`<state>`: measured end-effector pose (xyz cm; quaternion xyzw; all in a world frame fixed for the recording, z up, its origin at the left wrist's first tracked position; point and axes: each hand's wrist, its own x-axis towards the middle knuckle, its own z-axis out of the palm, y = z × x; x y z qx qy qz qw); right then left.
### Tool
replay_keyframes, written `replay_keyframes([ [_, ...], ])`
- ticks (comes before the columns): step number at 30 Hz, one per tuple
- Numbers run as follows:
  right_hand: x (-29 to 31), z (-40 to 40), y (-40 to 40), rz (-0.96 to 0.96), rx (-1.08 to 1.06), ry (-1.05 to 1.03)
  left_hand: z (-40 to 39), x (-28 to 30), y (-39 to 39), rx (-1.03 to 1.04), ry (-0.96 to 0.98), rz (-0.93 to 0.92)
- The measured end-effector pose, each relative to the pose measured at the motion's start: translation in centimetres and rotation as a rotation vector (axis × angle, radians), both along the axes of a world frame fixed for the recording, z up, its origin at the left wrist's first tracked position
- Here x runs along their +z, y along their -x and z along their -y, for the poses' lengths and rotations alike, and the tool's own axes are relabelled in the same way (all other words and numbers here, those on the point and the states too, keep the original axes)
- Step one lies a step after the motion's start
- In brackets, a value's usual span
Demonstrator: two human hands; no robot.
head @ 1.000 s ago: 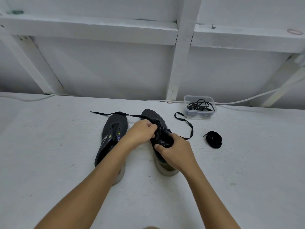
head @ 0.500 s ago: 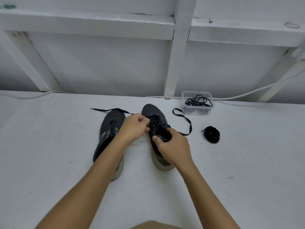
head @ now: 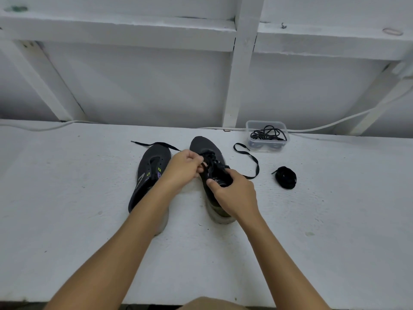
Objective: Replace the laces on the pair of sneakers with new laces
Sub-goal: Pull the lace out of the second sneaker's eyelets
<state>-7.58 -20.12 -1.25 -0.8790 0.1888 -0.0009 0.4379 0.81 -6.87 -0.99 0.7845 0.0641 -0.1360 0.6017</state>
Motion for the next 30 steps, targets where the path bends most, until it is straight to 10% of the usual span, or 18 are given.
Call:
replay_keyframes([
  [5,-0.1,0.1,-0.2,-0.006,0.003,-0.011,0.6,-0.5,-0.8,0.038,0.019,-0.265],
  [16,-0.1,0.0,0.3,-0.005,-0.006,-0.015,-1.4,-0.7,1.5,-0.209,-0.059,-0.126],
  [21,0.1,0.1,0.3,-0.009,-0.016,-0.035,-0.6,-0.4,1.6,-0.038,-0.106,0.08],
  [25,0.2,-0.1,0.1,-0.025,-0.011,-0.028,-1.8,0.6,0.0,0.431,0.217,0.052],
  [30,0.1,-0.2,0.2,-0.013,-0.03,-0.002,-1.0,-0.5,2.0,-0.041,0.024,-0.084],
])
